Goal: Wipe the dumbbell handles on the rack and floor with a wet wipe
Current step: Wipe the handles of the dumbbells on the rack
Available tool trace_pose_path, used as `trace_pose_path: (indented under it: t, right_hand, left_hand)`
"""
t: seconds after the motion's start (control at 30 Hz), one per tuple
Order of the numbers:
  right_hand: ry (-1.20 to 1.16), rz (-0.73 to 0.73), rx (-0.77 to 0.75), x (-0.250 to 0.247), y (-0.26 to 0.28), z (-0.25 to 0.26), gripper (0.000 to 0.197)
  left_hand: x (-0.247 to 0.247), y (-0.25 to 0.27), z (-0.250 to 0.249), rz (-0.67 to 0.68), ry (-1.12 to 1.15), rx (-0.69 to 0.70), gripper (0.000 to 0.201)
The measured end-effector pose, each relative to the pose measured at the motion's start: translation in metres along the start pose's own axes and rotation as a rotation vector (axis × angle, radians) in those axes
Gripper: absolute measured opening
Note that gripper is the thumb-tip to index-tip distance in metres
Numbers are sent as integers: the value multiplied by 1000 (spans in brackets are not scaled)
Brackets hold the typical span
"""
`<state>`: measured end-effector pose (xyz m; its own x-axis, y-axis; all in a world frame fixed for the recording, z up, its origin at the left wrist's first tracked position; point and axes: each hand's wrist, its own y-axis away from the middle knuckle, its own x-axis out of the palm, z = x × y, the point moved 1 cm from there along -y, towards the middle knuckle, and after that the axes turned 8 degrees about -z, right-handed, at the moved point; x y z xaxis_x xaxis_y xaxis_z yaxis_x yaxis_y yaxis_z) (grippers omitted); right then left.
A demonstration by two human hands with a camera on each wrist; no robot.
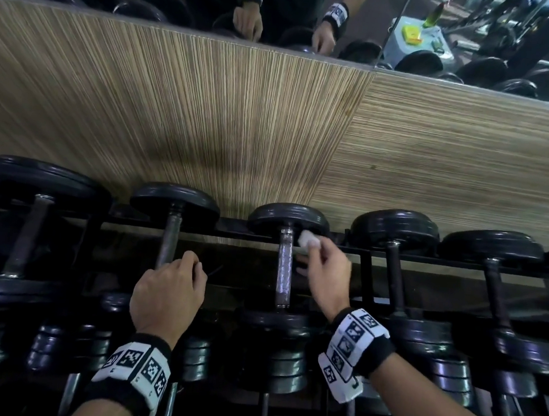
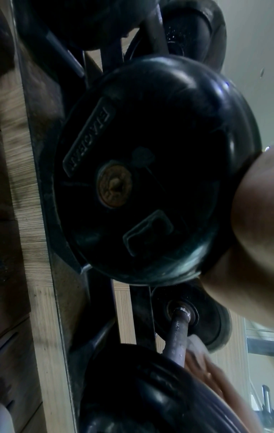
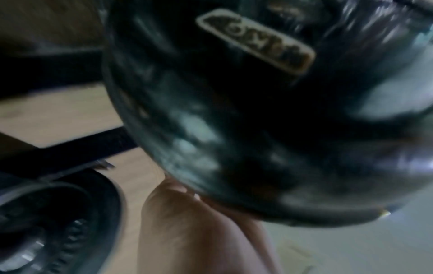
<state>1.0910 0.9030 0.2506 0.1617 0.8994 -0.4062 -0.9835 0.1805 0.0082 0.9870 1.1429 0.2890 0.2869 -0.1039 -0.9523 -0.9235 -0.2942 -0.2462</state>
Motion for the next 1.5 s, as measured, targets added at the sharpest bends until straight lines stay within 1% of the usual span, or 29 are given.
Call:
trace_pose_path:
  t: [0.03,0.07,0.1,0.13,0.2,0.23,0.33,0.4,0.5,0.6,0.7,0.73,0.8,0.87,0.97,1.03,1.07,1.1,1.13,1.17,1.2,1.23,1.27,1.3,1.33,1.4,1.43,1.47,1.5]
  right_hand:
    - [5,-6,87,-2,-4,-4,23]
    - [87,31,110,-2,-9,-9,22]
    - [168,104,123,-1,-13,-12,22]
    - [196,183,135,1,-16,-12,22]
    - [120,318,183,11,-23,-11,24]
    - [96,345,185,17,-28,-11,25]
    - [23,376,172,26,-35,-18,27]
    - [-70,391,201,26,-35,-19,26]
    - [-180,335,271,23,-30,-15,26]
    - [-145,245,202,23,-21,-10,23]
    - [-160,180,186,17,-11,1,18]
    - [-165,171,153,15,-7,5,19]
    - [-67,156,-10,13,-4,10,23]
    - [57,153,-155,12,0,15,29]
    - [109,152,-226,11,11,27,28]
    - [131,262,-271,11,21,33,26]
    - [137,329,-288,12,27,36,27]
    - [135,370,-285,12,31,39,28]
    - [106,377,-260,10,32,40,28]
    - [67,361,-232,5,34,41,26]
    - [29,347,-211,0,36,40,24]
    - [-6,341,-193,-4,39,39,23]
    - [-47,335,-165,-9,43,39,22]
    - [-96,313,-132,-13,47,37,22]
    - [-152,282,-100,-14,51,36,22]
    - [-212,188,-61,-13,57,32,21]
    - [-197,118,-49,-11,59,30,20]
    - [-162,40,-33,-9,60,27,19]
    - [-126,-39,-11,-8,60,24,18]
  left_hand:
    - [0,0,1,-4,4,-2,15]
    - [0,0,1,-5,6,-1,15]
    - [0,0,1,-3,6,-1,15]
    - [0,0,0,-1,6,-2,15]
    - [0,0,-1,3,1,-7,15]
    - [0,0,-2,5,-2,-11,16]
    - [-1,-1,-2,11,-7,-22,16]
    - [-2,-1,-4,0,-2,-20,16]
    - [-3,-1,-6,-25,-2,4,16]
    - [-3,-1,-7,-28,0,2,15]
    - [-5,-1,-8,-24,-9,0,16]
    - [-5,-2,-9,-24,-15,6,16]
    - [-5,-2,-10,-27,-26,15,17]
    - [-7,-1,-10,-28,-28,15,17]
    - [-7,-1,-9,-45,-41,10,16]
    - [-1,3,-9,-42,-27,12,13]
    - [4,6,-11,-31,27,24,12]
    - [8,7,-18,9,147,22,21]
    - [11,8,-30,102,346,21,34]
    - [14,8,-42,225,595,-19,46]
    - [17,6,-55,336,843,-93,56]
    - [20,3,-65,424,1046,-179,61]
    - [24,-3,-72,465,1182,-243,62]
    - [28,-9,-77,476,1239,-262,55]
    - [31,-14,-79,478,1237,-246,44]
    - [36,-21,-80,472,1233,-221,17]
    - [41,-24,-79,453,1257,-262,8]
    - [44,-28,-78,425,1282,-347,3]
    - [48,-32,-76,395,1313,-455,4]
